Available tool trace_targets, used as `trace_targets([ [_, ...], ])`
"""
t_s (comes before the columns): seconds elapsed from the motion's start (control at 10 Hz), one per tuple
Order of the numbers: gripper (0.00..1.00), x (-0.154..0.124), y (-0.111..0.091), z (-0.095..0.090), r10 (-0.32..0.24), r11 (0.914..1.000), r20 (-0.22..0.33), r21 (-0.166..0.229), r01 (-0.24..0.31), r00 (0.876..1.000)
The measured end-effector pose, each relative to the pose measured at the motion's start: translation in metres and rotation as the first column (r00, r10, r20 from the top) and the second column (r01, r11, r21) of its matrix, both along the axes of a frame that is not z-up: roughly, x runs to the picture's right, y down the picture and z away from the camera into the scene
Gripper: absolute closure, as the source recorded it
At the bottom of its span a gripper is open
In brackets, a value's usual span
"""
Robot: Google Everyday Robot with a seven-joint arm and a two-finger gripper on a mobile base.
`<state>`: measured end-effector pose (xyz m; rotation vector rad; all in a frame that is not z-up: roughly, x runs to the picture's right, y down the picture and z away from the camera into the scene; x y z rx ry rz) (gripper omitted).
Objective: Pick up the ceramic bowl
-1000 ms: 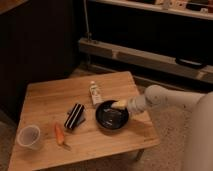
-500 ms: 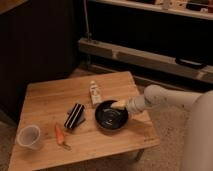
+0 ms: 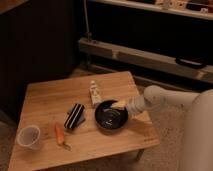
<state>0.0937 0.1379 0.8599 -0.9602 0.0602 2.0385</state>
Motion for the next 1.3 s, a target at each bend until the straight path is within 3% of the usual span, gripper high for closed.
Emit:
trace_targets([
  [1.3,0.24,0.0056,0.0025,0.0042,0.006,1.0,-0.008,-0.006,-0.006,1.0],
])
